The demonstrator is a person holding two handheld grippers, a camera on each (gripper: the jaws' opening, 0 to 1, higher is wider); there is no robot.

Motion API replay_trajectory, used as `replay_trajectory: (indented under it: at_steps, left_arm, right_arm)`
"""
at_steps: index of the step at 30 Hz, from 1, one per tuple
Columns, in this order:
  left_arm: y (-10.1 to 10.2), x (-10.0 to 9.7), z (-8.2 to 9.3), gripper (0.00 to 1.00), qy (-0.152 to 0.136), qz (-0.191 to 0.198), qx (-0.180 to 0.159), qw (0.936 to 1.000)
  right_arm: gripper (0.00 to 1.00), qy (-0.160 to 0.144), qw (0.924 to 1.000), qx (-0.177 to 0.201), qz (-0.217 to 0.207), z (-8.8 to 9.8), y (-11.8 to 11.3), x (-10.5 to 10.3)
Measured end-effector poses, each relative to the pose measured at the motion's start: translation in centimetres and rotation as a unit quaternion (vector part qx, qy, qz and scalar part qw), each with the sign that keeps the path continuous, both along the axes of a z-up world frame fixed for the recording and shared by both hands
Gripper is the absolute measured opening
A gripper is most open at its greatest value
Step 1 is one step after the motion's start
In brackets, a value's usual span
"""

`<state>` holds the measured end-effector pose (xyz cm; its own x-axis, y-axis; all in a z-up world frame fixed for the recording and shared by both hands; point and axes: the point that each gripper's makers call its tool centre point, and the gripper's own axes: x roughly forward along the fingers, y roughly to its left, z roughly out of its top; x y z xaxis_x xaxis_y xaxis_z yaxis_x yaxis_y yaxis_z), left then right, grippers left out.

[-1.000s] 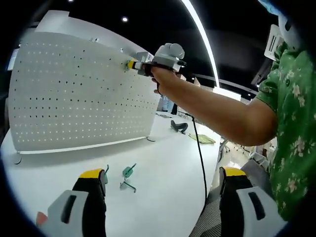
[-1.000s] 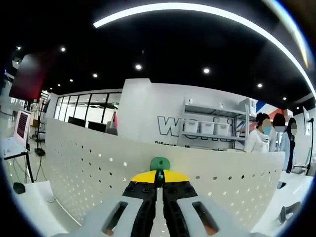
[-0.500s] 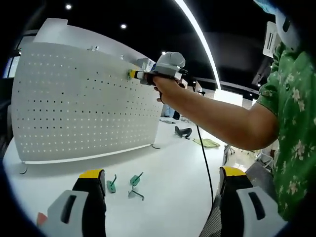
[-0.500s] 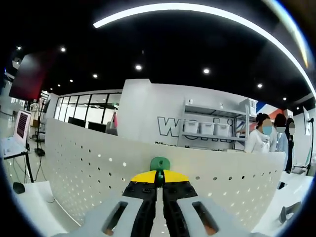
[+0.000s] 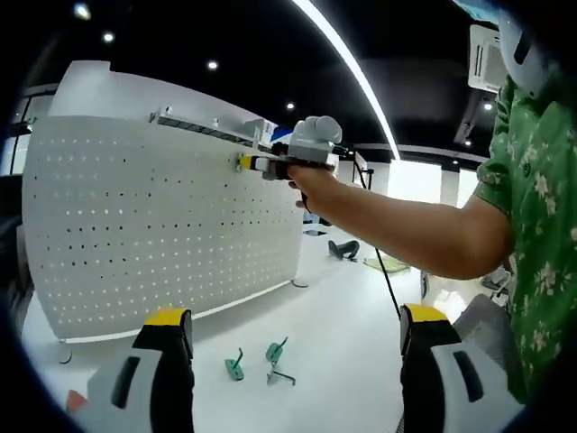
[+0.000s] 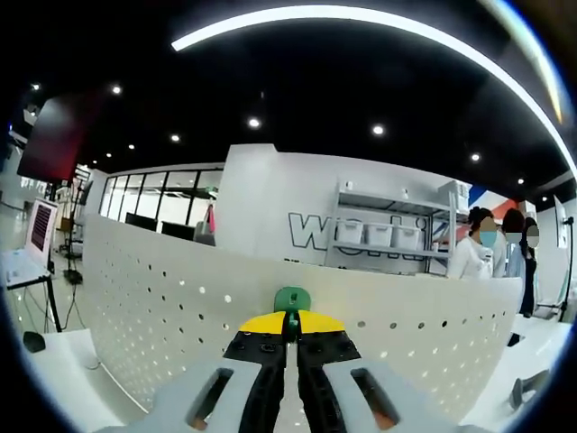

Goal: Insert the hook assembly into the mounting plate slot until the hook locks in place.

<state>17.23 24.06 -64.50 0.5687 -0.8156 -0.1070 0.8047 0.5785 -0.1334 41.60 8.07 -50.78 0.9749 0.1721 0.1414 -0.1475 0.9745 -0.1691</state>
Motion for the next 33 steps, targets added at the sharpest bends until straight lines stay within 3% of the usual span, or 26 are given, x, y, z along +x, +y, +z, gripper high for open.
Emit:
replay_trajectory:
  at_steps: [9,33]
  left_arm:
    - [0.4,1.2,1.9,0.98,-0.024,0.002,-0.004,0.9997]
    - [0.5,1.3,1.8,0.97,-0.02,0.002,-0.003,0.9998]
  right_arm:
    - [0.02,-0.001,1.0,0.002,-0.002,-0.1,0.0,0.0]
    - [0.02,0.008,0.9997,0.019,-0.009,-1.6,-0.1,0.1]
